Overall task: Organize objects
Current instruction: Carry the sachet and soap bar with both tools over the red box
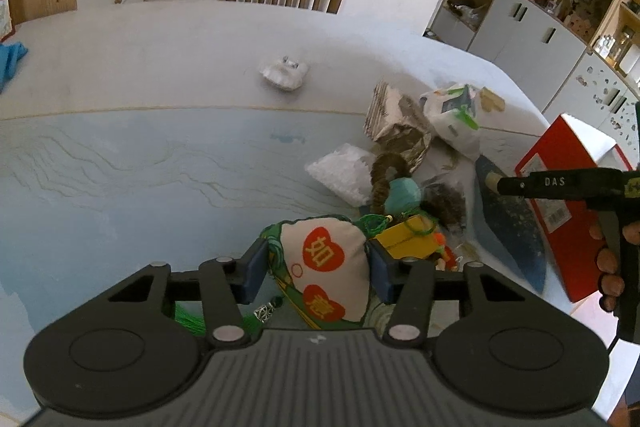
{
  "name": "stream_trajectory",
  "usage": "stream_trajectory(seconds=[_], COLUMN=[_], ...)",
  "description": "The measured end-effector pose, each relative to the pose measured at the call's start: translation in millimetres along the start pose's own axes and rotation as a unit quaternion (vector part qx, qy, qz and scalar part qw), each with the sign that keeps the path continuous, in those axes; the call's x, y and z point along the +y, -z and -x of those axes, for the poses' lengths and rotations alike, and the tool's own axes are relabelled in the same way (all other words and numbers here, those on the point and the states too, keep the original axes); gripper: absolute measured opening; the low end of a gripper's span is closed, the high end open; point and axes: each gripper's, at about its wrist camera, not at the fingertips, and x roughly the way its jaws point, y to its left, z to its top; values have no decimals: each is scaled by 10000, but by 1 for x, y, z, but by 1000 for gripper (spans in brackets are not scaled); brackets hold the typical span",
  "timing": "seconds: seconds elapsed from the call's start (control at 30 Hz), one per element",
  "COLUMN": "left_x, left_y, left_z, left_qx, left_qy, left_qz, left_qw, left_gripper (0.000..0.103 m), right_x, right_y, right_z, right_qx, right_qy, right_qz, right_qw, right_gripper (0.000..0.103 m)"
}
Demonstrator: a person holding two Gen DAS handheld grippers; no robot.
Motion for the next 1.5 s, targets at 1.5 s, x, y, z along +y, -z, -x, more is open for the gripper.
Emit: stream_trajectory(seconds=[1.5], left_x=[-288], left_y=[-104], left_z=[42], left_qx=[-169], left_qy=[989], left_qz=[-1706], left_qw=[9802], left_gripper=[52], right_x=[-181], right_y=[9], right_z=[171], right_qx=[-1015], right_qy=[-248], right_qz=[-290], right_qw=[9941], right_gripper=[19])
